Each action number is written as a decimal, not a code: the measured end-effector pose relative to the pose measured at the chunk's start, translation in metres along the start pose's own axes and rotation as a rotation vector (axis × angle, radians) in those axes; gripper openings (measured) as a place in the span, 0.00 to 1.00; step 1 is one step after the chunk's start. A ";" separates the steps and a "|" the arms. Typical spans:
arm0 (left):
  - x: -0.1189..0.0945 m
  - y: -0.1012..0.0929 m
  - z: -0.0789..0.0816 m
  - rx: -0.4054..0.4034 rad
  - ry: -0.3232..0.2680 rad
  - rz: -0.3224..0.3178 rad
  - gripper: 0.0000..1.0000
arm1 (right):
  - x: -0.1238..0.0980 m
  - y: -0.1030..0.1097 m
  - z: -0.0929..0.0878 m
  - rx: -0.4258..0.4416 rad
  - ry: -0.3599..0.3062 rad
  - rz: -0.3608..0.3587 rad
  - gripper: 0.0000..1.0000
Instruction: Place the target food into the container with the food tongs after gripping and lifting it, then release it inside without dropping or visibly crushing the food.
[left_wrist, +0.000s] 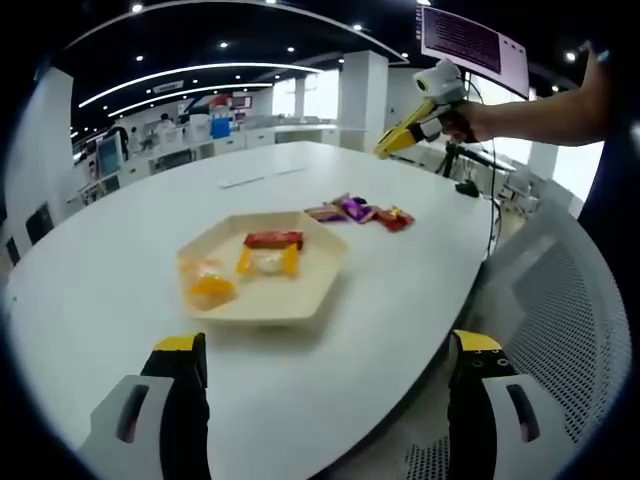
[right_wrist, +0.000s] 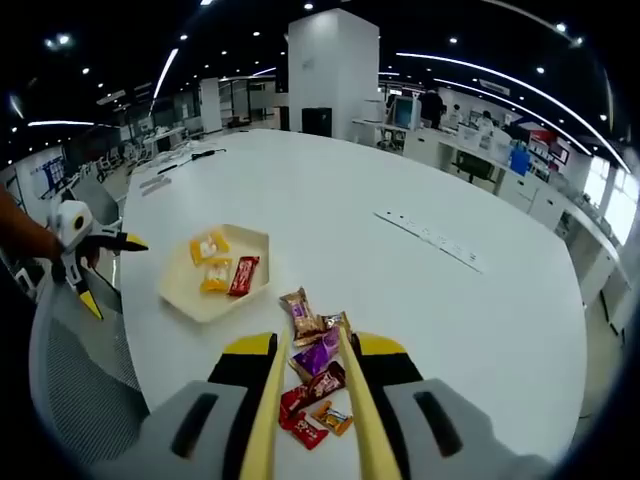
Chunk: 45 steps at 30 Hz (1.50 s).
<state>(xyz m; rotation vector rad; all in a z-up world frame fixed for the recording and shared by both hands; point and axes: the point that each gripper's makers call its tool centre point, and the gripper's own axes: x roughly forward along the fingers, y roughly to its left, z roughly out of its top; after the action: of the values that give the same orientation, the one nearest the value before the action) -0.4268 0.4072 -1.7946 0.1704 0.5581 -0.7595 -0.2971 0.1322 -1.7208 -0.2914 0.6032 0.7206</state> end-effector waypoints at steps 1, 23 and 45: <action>-0.001 0.001 0.005 0.001 -0.027 0.004 0.99 | -0.001 -0.001 -0.001 0.002 0.000 -0.003 0.28; -0.001 0.002 0.006 0.009 -0.036 0.003 0.99 | -0.005 0.002 -0.029 -0.051 0.017 0.046 0.28; 0.000 0.004 0.003 0.010 -0.018 0.014 0.99 | 0.005 0.005 -0.096 -0.021 0.080 0.129 0.28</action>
<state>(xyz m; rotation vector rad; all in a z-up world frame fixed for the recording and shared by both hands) -0.4229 0.4093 -1.7924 0.1762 0.5359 -0.7498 -0.3377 0.0954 -1.8003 -0.3040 0.6951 0.8430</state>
